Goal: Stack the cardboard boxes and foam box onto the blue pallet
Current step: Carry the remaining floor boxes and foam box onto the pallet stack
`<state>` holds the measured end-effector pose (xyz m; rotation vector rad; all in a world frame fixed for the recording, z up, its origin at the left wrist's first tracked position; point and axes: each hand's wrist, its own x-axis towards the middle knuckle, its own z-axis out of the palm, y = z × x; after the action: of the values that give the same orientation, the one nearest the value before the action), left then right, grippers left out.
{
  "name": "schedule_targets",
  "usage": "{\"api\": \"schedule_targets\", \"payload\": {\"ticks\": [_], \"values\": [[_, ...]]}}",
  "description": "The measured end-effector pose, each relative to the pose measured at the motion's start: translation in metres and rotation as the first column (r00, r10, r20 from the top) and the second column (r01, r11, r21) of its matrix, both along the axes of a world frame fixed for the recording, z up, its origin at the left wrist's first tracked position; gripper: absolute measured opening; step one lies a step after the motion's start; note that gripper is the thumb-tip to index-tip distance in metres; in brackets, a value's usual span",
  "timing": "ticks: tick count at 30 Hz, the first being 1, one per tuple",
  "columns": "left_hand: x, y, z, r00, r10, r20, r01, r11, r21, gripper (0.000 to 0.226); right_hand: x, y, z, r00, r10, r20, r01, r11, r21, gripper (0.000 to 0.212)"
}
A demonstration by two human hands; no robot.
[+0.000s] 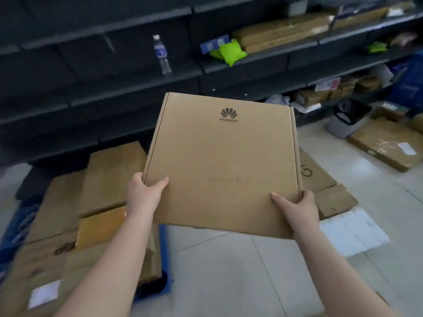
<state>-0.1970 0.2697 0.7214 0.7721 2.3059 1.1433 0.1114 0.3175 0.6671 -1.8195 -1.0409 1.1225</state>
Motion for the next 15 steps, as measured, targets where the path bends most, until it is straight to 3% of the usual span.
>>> {"api": "schedule_targets", "payload": {"ticks": [7,12,15], "values": [[-0.125,-0.186,0.025,0.932,0.362,0.028,-0.363,0.927,0.101,0.077,-0.167,-0.067,0.039,0.930,0.367,0.033,-0.368,0.927,0.065,0.074],[-0.220,-0.322,0.009,0.817,0.572,0.079,-0.575,0.818,0.027,0.070,-0.307,-0.149,0.027,0.828,0.561,0.008,-0.561,0.827,0.024,0.078],[-0.282,-0.396,0.000,0.758,0.649,0.056,-0.649,0.760,-0.028,0.058,-0.389,-0.206,0.013,0.770,0.638,0.010,-0.637,0.770,-0.036,0.068]]}}
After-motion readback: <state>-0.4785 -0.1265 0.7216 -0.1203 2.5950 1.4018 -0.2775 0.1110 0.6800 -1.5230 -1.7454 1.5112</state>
